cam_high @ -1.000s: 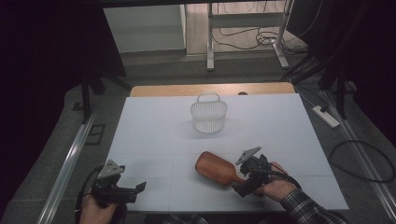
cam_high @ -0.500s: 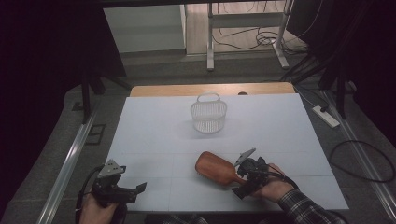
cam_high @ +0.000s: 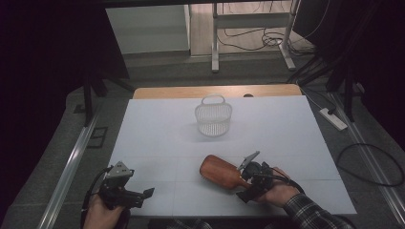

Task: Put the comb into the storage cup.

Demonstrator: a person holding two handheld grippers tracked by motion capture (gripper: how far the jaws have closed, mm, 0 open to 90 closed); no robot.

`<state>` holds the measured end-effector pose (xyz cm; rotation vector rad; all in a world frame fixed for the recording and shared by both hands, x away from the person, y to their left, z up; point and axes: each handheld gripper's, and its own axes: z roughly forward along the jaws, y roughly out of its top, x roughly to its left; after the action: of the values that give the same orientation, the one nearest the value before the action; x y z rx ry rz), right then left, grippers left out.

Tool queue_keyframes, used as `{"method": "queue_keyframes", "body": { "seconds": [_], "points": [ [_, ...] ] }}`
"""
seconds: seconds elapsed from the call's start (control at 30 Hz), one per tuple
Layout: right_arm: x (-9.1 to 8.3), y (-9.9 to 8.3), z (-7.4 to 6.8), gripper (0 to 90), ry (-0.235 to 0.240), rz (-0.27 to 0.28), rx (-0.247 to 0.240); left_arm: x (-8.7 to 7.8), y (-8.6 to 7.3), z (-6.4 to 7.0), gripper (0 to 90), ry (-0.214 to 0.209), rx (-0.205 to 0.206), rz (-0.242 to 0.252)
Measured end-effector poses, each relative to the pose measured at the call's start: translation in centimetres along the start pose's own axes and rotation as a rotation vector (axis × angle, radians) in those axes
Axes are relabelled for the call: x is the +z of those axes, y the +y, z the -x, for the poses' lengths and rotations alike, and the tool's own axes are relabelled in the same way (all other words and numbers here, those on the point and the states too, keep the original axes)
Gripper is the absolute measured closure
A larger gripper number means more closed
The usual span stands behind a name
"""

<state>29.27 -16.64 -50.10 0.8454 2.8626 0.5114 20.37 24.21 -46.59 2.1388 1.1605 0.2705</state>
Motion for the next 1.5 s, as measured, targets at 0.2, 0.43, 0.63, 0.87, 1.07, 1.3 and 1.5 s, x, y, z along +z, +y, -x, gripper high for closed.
{"method": "queue_keyframes", "body": {
  "seconds": [0.2,0.43,0.63,0.87,1.07,1.3,1.5],
  "points": [
    [-0.25,0.06,-0.31,28.5,0.004,0.015,-0.035,0.04,-0.03,0.04,1.5,0.009,-0.001,-0.002],
    [-0.27,0.25,-0.29,50.4,0.018,0.01,-0.059,0.04,-0.04,0.13,1.7,0.017,0.004,-0.004],
    [-0.04,0.45,-0.19,67.7,0.029,-0.011,-0.056,0.05,-0.04,0.15,1.8,0.02,0.004,-0.005],
    [-0.13,0.61,-0.26,71.8,0.045,-0.018,-0.064,0.05,-0.05,0.21,1.9,0.022,0.005,-0.004],
    [-0.29,0.43,-0.4,72.1,0.042,0.006,-0.067,0.01,-0.06,0.19,1.8,0.024,0.004,0.0],
    [-0.52,0.2,-0.27,72.2,0.067,0.03,-0.046,-0.14,-0.07,0.02,0.4,0.006,-0.004,0.012],
    [-0.85,0.11,-0.22,72.2,0.096,0.065,-0.036,-0.28,0.2,-0.15,0.2,-0.045,-0.025,0.027]
  ]
}}
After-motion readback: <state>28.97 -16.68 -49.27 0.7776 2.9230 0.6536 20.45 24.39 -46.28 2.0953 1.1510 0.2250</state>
